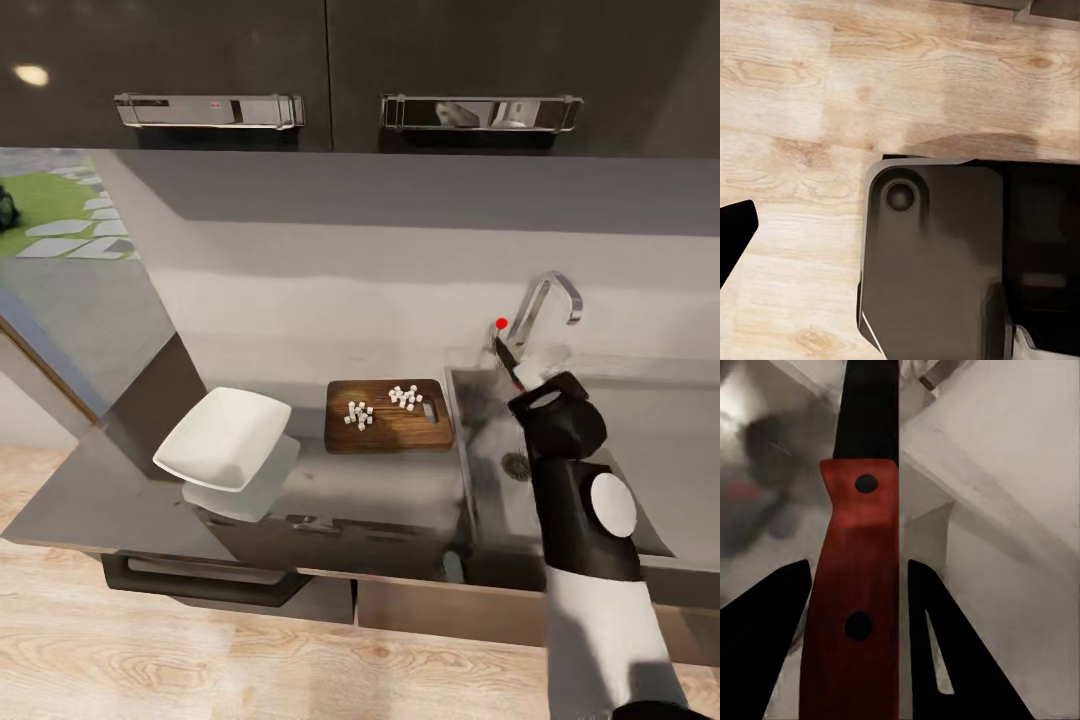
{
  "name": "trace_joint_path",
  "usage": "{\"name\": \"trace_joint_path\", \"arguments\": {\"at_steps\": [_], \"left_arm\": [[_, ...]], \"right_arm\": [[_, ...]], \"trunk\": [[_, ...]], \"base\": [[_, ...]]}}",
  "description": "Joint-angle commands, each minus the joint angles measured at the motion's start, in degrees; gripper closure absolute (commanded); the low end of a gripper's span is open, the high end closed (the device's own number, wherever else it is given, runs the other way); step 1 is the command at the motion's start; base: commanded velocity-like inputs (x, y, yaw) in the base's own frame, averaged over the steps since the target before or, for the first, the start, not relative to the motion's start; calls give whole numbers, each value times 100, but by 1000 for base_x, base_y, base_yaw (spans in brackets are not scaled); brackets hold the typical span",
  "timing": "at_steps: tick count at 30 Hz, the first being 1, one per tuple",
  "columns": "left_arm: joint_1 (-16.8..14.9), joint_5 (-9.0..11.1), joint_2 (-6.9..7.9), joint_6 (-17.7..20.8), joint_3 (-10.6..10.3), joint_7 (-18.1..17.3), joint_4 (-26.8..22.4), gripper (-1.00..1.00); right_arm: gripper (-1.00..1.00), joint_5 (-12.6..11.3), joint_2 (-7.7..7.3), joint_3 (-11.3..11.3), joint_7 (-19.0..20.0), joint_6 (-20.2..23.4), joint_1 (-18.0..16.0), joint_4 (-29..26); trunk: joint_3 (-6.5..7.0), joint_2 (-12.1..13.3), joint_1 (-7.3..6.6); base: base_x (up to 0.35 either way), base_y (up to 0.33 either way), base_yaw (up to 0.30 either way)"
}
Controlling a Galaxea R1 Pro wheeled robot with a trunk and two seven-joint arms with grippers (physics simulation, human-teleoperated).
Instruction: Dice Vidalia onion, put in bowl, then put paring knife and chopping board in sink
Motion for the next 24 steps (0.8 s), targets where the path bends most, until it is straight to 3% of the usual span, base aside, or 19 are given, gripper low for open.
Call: {"name": "trace_joint_path", "arguments": {"at_steps": [1, 4, 10, 14, 16, 21, 22, 24], "left_arm": [[2, 36, 4, -8, -14, 20, -7, -100], [2, 36, 3, -8, -13, 20, -7, -100], [2, 36, 4, -8, -14, 20, -3, -100], [2, 36, 2, -8, -14, 20, -1, -100], [2, 36, 2, -8, -15, 20, -4, -100], [2, 36, 2, -8, -14, 20, -7, -100], [2, 36, 2, -8, -16, 20, -7, -100], [2, 36, 2, -8, -18, 20, -7, -100]], "right_arm": [[100, -104, 3, -257, 62, -60, -6, -1], [100, -314, -5, -736, 105, -116, -6, 2], [100, -922, 1, -987, 131, -115, -6, 50], [100, -1615, 58, -1884, 134, -117, -6, 113], [100, -1806, 90, -2025, 128, -118, -6, 286], [100, -1903, 108, -2121, 115, -166, -6, 1074], [100, -1909, 114, -2208, 110, -301, -6, 1286], [100, -1915, 133, -2627, 98, -762, -6, 1680]], "trunk": [[-9, -10, 3], [-9, -10, 3], [-9, -10, 3], [-9, -10, 3], [-9, -10, 3], [-9, -10, 3], [-9, -10, 3], [-9, -10, 3]], "base": [[0, 0, 0], [0, 0, 0], [0, 0, 0], [0, 0, 0], [0, 0, 0], [0, 0, 0], [0, 0, 0], [0, 0, 0]]}}
